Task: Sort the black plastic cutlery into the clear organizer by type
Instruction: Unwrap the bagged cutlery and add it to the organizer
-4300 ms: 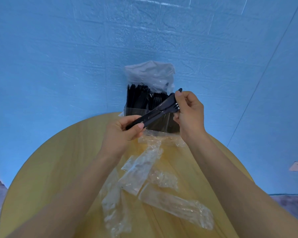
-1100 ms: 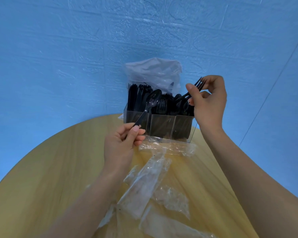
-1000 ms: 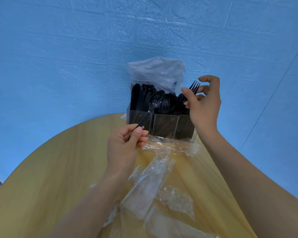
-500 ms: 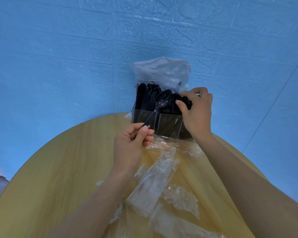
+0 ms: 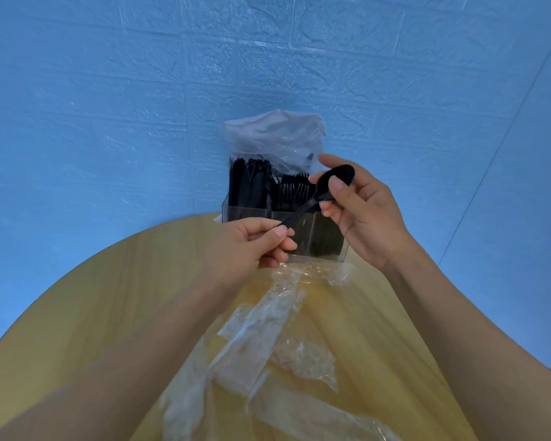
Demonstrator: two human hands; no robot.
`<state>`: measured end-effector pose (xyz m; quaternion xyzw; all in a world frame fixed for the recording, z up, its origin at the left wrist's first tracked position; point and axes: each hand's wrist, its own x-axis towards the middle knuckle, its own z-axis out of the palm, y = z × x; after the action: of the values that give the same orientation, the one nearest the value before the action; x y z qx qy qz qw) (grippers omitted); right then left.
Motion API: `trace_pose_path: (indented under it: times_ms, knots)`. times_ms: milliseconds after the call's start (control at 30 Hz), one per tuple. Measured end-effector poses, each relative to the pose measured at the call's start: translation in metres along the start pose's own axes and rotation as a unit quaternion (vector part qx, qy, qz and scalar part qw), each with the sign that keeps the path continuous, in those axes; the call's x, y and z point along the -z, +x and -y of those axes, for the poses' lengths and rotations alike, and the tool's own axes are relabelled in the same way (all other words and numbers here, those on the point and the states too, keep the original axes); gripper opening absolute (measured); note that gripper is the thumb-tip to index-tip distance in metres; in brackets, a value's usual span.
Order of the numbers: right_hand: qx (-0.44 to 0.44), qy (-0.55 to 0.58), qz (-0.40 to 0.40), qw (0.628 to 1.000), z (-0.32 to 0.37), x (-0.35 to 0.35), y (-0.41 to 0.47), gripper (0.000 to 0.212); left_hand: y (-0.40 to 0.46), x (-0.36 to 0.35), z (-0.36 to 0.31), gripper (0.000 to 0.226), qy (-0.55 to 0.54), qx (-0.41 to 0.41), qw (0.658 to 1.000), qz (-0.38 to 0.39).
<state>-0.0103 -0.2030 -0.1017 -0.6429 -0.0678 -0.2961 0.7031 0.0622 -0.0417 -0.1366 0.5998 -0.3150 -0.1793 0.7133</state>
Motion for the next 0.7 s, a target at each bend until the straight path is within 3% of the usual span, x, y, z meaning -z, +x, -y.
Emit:
trace_pose_path:
  times_ms: [67, 200, 233, 300, 367, 467, 567, 633, 700]
  knots:
    - [0.001, 0.029, 0.034, 0.999, 0.008, 0.011, -0.003, 0.046, 0.007, -0.003, -0.007, 0.016, -0.016, 0.032, 0.999, 0.022]
    - [-0.002, 0.031, 0.018, 0.999, 0.021, 0.027, -0.004, 0.043, 0.020, -0.015, -0.013, 0.018, -0.027, 0.065, 0.996, 0.063]
    - [-0.001, 0.024, -0.004, 1.000, 0.022, 0.031, -0.004, 0.041, 0.024, -0.019, -0.012, 0.019, -0.005, 0.053, 0.997, 0.063]
    - [0.007, -0.005, -0.068, 0.998, 0.023, 0.038, -0.002, 0.029, 0.034, -0.027, -0.006, 0.017, 0.138, -0.011, 0.990, 0.031]
    - [0.027, -0.054, -0.149, 0.987, 0.024, 0.045, 0.002, 0.013, 0.042, -0.032, 0.002, 0.012, 0.318, -0.095, 0.943, -0.016]
    - [0.078, -0.141, -0.247, 0.956, 0.031, 0.059, 0.008, 0.025, 0.049, -0.034, 0.013, 0.030, 0.451, -0.189, 0.872, -0.033]
    - [0.113, -0.204, -0.264, 0.936, 0.035, 0.063, 0.012, 0.027, 0.056, -0.036, 0.023, 0.041, 0.561, -0.253, 0.788, 0.008]
    - [0.126, -0.235, -0.259, 0.929, 0.032, 0.061, 0.016, 0.029, 0.059, -0.037, 0.027, 0.046, 0.595, -0.267, 0.758, 0.017]
    - [0.139, -0.254, -0.262, 0.921, 0.027, 0.057, 0.019, 0.032, 0.060, -0.038, 0.031, 0.049, 0.598, -0.270, 0.755, 0.018]
